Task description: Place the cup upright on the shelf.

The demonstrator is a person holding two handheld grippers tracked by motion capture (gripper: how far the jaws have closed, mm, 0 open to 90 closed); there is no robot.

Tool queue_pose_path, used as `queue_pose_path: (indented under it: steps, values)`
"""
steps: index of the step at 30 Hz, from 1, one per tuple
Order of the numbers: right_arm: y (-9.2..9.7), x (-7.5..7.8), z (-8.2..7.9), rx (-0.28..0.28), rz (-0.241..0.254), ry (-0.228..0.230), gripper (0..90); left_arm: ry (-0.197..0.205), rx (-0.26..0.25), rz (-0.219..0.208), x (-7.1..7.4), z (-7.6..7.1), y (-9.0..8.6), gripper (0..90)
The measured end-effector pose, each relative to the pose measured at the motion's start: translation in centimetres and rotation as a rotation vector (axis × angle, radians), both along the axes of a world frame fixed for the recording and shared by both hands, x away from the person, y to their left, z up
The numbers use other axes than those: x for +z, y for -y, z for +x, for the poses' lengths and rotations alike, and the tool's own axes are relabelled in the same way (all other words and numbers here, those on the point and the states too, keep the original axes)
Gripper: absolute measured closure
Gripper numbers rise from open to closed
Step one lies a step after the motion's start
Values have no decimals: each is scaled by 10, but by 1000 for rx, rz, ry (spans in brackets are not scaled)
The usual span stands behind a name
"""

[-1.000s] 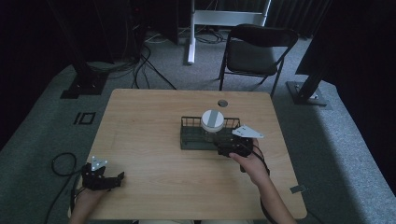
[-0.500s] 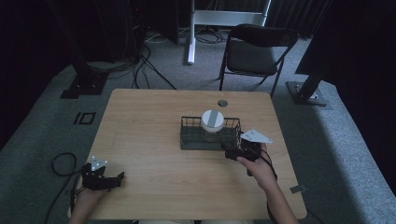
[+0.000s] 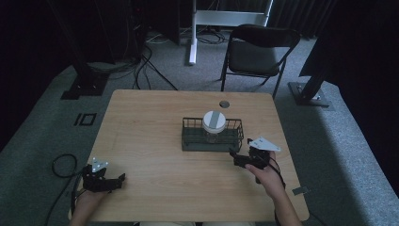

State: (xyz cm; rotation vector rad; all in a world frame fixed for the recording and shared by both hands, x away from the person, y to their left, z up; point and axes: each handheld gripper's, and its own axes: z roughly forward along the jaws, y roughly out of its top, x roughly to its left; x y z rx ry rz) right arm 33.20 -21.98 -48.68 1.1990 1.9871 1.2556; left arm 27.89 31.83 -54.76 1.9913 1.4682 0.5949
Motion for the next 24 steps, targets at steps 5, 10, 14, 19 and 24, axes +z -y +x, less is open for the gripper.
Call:
queue_pose_path:
  steps: [5,10,14,19,24]
  values:
    - [6,-9,-1,-6,-13,-18,119,0,0,0,0,0,0,6]
    - [11,-19,-2,-17,-24,-38,119,0,0,0,0,0,0,6]
    - [16,-25,-4,-19,-42,-46,119,0,0,0,0,0,0,6]
    - [21,-32,-6,-26,-52,-65,118,0,0,0,0,0,0,6]
    - [26,-41,-8,-30,-56,-95,118,0,0,0,0,0,0,6]
